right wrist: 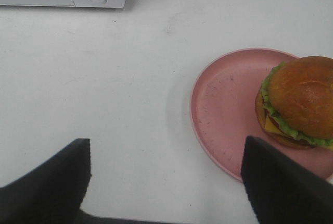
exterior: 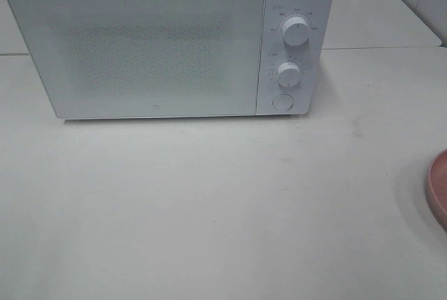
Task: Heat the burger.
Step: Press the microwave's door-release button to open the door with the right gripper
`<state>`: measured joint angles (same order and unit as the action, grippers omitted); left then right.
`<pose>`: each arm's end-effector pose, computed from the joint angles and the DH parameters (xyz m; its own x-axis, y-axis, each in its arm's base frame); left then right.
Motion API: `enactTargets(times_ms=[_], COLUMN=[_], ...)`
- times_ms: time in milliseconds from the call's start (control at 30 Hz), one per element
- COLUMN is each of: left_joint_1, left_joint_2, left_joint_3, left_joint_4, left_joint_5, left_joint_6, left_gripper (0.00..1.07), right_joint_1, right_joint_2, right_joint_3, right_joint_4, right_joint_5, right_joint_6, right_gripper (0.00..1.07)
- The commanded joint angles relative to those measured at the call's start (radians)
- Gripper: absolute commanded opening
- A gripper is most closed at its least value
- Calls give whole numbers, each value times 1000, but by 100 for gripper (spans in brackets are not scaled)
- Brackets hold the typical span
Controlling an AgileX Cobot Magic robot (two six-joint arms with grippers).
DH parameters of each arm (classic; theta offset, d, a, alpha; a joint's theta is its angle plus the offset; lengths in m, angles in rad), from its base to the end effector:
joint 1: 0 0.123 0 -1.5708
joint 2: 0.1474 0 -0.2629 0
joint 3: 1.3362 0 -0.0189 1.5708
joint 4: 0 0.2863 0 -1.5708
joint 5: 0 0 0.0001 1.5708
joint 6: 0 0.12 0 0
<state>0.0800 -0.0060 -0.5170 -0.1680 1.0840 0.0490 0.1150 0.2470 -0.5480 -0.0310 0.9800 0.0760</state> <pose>0.0706 -0.0121 0.2860 -0.4510 -0.0661 -0.8901 0.0389 0.9949 -0.0936 0.1142 0.0101 0.2829 -0.5585 -0.0055 -0.8295 -0.0608 0.9976 0.0344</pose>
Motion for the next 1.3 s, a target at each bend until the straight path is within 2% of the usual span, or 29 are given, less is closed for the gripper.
enactTargets(times_ms=[33,833,1300], left_joint_1=[-4,-4,-4], left_joint_2=[-24,-24,-24], left_joint_3=[3,3,3], left_joint_4=[-7,-7,-7], left_joint_5=[-17,-17,-17], left_joint_6=[2,2,2], left_gripper=[100,100,100], right_joint_1=[-6,-6,-6], right_joint_2=[51,413,662], right_joint_3=[-7,-7,-7], right_joint_4=[-2,-1,0], right_joint_5=[-55,-367,-686], right_joint_6=[-3,-3,-2], right_gripper=[76,76,76])
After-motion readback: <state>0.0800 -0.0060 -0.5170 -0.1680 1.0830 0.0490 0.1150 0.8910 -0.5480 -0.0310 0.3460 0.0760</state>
